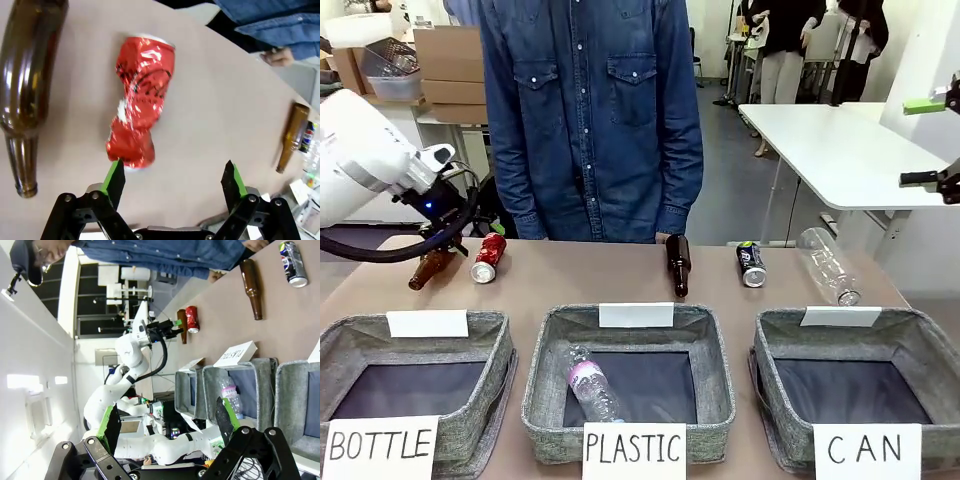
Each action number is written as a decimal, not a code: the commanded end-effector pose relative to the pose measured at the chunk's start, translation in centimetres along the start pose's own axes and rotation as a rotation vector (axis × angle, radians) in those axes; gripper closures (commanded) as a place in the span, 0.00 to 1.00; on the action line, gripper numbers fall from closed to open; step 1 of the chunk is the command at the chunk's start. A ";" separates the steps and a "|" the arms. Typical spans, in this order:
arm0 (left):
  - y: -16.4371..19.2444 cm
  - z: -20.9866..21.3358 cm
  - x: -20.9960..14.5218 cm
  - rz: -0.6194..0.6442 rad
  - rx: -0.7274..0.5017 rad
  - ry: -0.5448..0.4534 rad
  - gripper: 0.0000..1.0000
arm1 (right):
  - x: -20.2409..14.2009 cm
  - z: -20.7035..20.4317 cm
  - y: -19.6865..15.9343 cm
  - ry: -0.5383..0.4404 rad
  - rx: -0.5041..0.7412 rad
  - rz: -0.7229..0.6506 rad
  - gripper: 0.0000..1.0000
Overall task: Sort the can waste into the basket.
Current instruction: Pick up the can waste from the table and place it in the right Fabric basket.
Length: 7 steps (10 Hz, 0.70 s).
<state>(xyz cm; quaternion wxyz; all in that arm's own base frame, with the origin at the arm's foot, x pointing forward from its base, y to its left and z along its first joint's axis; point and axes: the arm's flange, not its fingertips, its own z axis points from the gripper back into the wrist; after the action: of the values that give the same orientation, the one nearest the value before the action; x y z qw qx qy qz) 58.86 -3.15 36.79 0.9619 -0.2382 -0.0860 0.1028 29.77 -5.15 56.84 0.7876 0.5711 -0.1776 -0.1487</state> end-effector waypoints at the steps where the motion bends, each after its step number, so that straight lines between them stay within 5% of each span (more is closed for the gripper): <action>1: -0.6 -0.7 1.6 -0.030 0.101 -0.005 0.00 | 0.2 -0.4 0.2 -0.004 0.023 0.019 0.00; 7: -0.6 -6.5 1.6 -0.160 0.239 -0.011 0.00 | 0.2 -0.4 0.2 -0.004 0.023 0.019 0.00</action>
<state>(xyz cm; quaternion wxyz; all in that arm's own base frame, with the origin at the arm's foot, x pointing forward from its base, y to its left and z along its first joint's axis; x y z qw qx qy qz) 61.74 -6.00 31.80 0.9858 -0.1360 -0.0943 0.0289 29.77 -5.15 56.83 0.7876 0.5712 -0.1773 -0.1486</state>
